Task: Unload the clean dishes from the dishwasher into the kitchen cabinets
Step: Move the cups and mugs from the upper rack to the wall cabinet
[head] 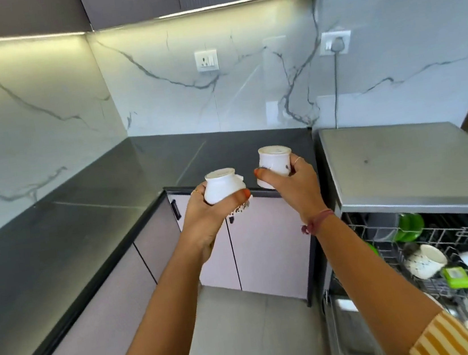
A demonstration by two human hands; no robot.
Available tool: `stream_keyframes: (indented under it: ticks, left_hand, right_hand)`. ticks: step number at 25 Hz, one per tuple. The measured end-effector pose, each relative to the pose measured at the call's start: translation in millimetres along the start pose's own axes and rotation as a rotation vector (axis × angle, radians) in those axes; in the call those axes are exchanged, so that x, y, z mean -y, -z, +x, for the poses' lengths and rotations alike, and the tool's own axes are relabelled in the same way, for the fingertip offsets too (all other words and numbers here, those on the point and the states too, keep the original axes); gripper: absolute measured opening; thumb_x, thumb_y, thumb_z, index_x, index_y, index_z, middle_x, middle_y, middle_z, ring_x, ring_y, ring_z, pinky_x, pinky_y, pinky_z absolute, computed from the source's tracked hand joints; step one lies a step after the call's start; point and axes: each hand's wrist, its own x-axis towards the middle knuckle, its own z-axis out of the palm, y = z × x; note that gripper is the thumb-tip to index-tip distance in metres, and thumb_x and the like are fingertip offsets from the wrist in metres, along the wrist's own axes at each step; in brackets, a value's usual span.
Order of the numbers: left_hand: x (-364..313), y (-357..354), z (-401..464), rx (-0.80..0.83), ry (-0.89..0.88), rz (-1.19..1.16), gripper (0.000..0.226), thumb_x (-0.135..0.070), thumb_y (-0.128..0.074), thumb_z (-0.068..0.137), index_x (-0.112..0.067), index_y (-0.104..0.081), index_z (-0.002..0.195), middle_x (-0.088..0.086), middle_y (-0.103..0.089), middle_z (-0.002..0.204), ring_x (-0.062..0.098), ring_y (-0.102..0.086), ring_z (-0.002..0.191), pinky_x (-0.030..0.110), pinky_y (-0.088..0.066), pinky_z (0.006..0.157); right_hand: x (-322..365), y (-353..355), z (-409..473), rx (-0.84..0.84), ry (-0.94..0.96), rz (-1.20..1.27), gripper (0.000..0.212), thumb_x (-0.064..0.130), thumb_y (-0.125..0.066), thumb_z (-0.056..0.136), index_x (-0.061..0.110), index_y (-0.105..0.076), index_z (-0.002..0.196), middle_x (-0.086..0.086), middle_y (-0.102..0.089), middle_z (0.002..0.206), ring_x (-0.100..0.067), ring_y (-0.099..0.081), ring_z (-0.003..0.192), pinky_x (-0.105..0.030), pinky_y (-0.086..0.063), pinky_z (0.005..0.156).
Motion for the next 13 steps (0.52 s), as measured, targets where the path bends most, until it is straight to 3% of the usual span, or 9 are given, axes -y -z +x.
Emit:
stream_keyframes:
  ticks: [5, 9, 13]
  left_hand:
    - [-23.4, 31.8, 76.4, -0.025, -0.049, 0.004, 0.049, -0.022, -0.084, 0.068, -0.016, -0.065, 0.112, 0.008, -0.072, 0.104, 0.022, -0.068, 0.099, 0.026, -0.053, 0.08]
    - [-57.5, 44.4, 162.5, -0.052, -0.116, -0.027, 0.046, -0.024, -0.085, 0.067, -0.014, -0.066, 0.108, 0.01, -0.073, 0.101, 0.024, -0.069, 0.098, 0.035, -0.052, 0.093]
    - [-90.2, 43.7, 243.9, -0.109, -0.192, -0.003, 0.032, -0.024, -0.081, 0.073, -0.019, -0.065, 0.1, 0.005, -0.073, 0.097, 0.019, -0.068, 0.092, 0.032, -0.053, 0.088]
  right_hand:
    - [4.1, -32.7, 68.9, -0.012, -0.004, 0.048, 0.023, 0.031, -0.078, 0.071, 0.025, -0.064, 0.088, 0.002, -0.067, 0.09, -0.013, -0.064, 0.081, -0.024, -0.052, 0.067]
    - [35.7, -61.3, 158.0, 0.017, 0.064, 0.07, 0.01, 0.022, -0.07, 0.08, 0.023, -0.06, 0.08, 0.006, -0.062, 0.078, -0.013, -0.06, 0.075, -0.022, -0.046, 0.063]
    - [61.2, -92.1, 240.4, 0.085, 0.132, 0.076, 0.006, 0.02, -0.068, 0.082, 0.022, -0.062, 0.082, 0.003, -0.061, 0.078, -0.022, -0.062, 0.08, -0.043, -0.053, 0.085]
